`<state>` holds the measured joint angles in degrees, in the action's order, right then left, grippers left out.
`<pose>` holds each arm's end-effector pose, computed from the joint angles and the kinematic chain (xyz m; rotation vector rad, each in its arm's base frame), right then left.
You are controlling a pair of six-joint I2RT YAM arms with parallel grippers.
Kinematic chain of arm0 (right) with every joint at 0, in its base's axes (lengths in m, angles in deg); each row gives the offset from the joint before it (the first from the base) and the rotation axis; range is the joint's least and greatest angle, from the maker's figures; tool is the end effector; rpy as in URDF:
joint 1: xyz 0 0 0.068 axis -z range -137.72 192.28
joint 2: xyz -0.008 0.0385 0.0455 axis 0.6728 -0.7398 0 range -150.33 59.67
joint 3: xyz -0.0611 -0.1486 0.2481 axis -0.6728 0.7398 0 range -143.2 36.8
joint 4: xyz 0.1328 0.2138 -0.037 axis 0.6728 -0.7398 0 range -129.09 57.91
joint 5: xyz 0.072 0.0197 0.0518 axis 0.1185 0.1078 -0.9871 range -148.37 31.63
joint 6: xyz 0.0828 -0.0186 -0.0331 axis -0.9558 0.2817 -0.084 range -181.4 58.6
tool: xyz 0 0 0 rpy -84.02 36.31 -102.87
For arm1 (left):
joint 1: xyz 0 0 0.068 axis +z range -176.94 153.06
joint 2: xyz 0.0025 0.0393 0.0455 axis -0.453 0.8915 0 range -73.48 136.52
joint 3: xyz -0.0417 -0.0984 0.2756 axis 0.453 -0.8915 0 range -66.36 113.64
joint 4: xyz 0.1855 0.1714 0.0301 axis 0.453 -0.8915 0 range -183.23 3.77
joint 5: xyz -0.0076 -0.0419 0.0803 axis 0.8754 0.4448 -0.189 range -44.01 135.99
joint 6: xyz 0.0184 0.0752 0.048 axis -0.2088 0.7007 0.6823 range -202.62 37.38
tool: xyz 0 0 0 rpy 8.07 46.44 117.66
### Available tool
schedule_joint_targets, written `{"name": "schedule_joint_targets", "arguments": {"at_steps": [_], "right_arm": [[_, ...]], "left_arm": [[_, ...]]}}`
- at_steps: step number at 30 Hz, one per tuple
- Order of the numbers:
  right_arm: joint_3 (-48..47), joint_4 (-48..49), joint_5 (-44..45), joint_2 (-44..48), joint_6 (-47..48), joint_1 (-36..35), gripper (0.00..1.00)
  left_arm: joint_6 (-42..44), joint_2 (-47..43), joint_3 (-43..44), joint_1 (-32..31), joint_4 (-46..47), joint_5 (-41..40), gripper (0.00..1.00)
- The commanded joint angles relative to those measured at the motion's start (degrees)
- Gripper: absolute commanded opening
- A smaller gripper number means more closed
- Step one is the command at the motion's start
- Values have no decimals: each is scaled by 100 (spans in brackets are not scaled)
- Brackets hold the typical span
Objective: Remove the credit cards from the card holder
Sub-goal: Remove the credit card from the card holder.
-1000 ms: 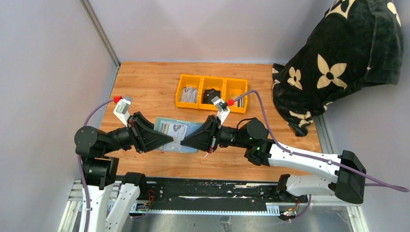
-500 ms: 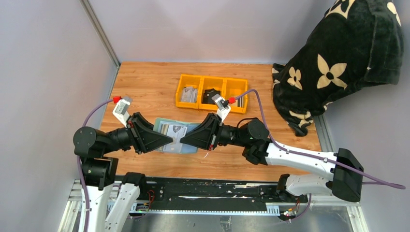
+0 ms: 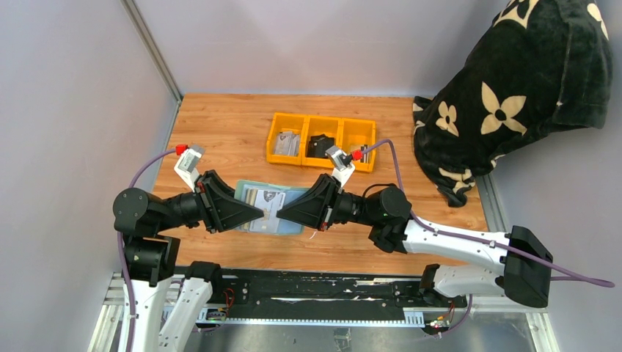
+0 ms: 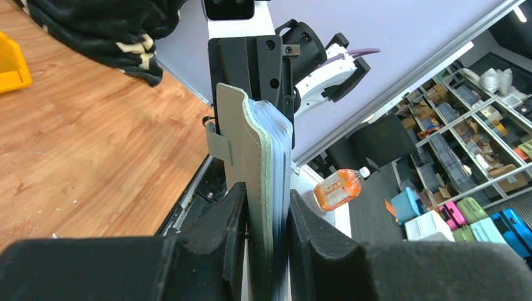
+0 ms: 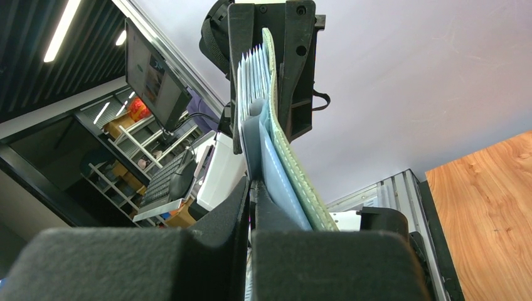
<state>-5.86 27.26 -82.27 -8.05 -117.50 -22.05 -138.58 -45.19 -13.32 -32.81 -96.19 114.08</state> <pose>0.0890 0.2615 0.4169 -0.5591 1.1492 2.0733 0.0503 -0.0813 0.4303 0.4778 1.6432 -1.6040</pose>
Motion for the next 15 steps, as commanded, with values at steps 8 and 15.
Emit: {"name": "schedule_joint_targets", "arguments": {"at_steps": [8,15], "right_arm": [[162,-92,8,231,169,115,0],[202,-163,57,300,223,103,0]], "left_arm": [[-57,-43,304,-36,282,164,10],[-42,-42,285,-37,275,119,10]]}}
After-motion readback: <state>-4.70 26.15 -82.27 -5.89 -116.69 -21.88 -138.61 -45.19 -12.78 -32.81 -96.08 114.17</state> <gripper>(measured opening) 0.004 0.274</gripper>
